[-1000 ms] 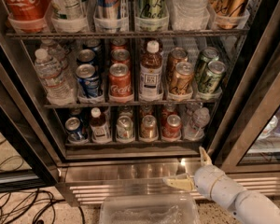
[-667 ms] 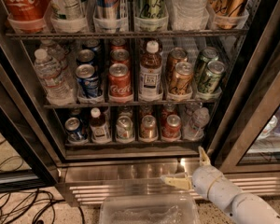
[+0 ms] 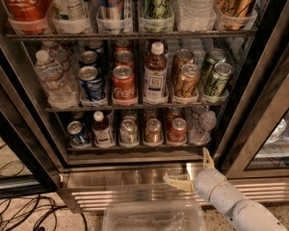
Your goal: Pick coke can from bottom shelf of fridge
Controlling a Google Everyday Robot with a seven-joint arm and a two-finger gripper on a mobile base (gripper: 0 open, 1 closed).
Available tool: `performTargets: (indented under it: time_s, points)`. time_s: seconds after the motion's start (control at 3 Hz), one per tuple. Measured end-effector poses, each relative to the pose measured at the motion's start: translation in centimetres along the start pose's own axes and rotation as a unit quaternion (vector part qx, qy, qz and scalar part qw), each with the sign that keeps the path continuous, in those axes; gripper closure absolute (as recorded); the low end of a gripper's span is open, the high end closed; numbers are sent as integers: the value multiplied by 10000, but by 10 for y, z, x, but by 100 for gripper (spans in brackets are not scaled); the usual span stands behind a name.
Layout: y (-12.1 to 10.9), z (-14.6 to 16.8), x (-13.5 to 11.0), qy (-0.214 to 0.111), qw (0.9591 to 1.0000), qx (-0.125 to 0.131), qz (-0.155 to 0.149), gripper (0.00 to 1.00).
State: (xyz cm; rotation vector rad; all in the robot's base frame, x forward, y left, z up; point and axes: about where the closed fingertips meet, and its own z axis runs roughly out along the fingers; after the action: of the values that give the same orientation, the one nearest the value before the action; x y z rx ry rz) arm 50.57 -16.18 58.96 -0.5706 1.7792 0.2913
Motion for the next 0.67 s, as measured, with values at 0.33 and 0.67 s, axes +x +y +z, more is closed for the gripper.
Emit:
performTargets:
  time_s: [0.33,0.67]
  points:
    - [-2,22,-13,-450,9985,283,-156,0]
    - [-7,35,-23,-823,9943,607,-309,0]
